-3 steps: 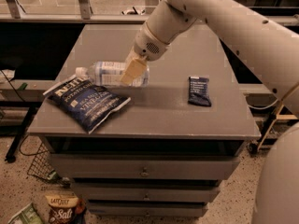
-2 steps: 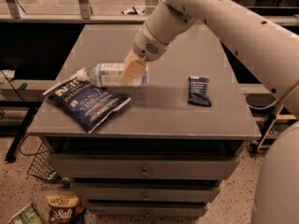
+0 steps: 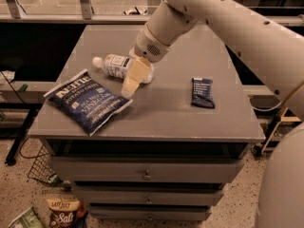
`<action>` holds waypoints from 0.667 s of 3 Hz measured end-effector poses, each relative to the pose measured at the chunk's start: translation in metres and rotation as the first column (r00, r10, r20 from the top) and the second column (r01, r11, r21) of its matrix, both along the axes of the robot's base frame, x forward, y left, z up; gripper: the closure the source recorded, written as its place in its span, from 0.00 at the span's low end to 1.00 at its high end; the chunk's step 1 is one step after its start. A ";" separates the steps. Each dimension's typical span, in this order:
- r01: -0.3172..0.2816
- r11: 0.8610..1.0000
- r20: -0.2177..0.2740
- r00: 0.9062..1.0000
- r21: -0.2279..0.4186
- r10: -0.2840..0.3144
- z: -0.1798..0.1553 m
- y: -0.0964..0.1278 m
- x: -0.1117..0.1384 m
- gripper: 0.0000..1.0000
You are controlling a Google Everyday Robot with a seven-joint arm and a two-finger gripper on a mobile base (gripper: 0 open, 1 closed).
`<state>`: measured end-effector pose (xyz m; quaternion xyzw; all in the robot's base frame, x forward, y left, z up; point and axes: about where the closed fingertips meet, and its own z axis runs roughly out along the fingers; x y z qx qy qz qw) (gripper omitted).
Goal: Move blue plastic bottle near blue chip bag
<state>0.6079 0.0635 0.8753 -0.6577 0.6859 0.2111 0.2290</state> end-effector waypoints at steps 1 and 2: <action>0.084 0.996 0.020 0.996 -0.025 -0.083 0.005 -0.032 -0.006 0.00; 0.268 0.962 0.070 0.962 -0.056 -0.264 0.023 -0.100 -0.027 0.00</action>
Offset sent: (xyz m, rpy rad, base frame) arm -0.0493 -0.1756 0.0441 -0.1110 -0.1001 -0.4645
